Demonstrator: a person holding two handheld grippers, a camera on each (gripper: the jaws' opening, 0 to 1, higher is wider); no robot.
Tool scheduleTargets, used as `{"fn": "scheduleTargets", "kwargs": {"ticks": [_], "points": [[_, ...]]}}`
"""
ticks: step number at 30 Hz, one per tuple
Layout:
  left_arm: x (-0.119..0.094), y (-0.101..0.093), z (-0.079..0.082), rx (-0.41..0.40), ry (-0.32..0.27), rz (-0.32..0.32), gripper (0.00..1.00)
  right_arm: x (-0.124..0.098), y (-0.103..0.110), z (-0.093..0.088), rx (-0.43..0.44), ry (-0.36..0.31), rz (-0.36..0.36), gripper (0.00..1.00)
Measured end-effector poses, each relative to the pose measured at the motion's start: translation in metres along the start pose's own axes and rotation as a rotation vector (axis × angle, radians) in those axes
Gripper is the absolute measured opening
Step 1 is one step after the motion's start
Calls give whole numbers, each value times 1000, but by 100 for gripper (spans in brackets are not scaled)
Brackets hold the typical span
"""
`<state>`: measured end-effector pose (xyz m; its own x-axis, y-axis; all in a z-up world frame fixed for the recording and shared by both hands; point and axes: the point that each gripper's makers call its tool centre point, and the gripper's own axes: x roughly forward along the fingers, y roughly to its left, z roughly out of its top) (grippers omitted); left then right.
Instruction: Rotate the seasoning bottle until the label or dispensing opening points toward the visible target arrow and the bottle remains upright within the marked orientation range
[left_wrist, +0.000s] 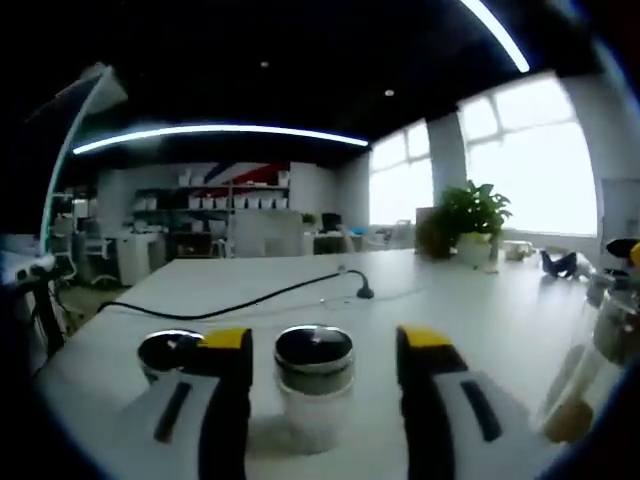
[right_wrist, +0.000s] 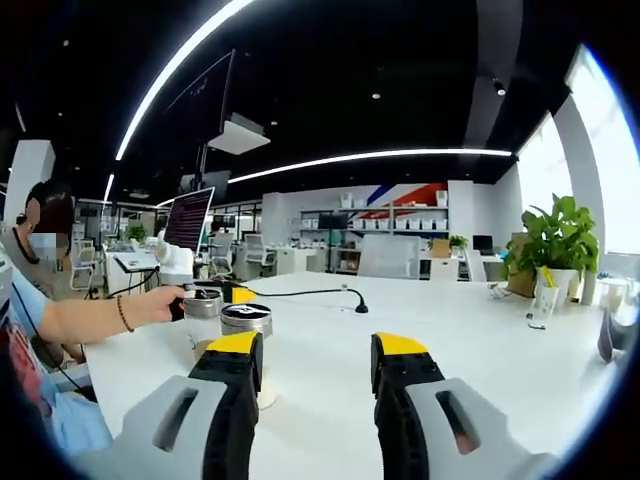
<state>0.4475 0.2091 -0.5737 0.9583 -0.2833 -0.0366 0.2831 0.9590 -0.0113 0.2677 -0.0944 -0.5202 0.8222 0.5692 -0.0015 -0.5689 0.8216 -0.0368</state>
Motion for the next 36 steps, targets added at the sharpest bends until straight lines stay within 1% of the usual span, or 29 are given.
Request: {"fn": "scheduleTargets", "kwargs": {"ticks": [2,6,9,11,12,13,14,18,21,26,28,33,36], "points": [[3,1,-1,23,0,12,57,-1,-1,1,0,-4,-3,43],[5,1,-5,10,10,25,52,-1,-2,1,3,-3,-4,43],[5,4,-5,24,7,48,48,-1,-2,1,3,-4,-3,43],[5,5,-6,13,7,57,45,-1,-2,2,3,-4,-3,43],[5,6,-6,8,10,62,41,-1,-2,1,4,-4,-3,43],[5,9,-9,2,25,77,40,-1,-2,1,6,-4,-3,43],[3,9,-9,-12,23,80,39,-1,-2,1,6,-4,-3,43],[1,9,-8,-3,6,87,38,-2,-3,1,6,-5,-5,43],[1,10,-8,-11,-2,82,37,-2,-4,1,7,-6,-7,42],[-4,7,-7,-12,-8,90,37,-2,-5,0,7,-3,-7,42],[-5,5,-7,-6,-8,90,37,-1,-5,-1,8,-1,-8,42],[-8,0,-8,-23,6,71,37,-1,-6,-2,8,3,-8,42],[-12,-3,-7,-18,1,65,36,0,-6,-4,7,7,-8,42]]}}
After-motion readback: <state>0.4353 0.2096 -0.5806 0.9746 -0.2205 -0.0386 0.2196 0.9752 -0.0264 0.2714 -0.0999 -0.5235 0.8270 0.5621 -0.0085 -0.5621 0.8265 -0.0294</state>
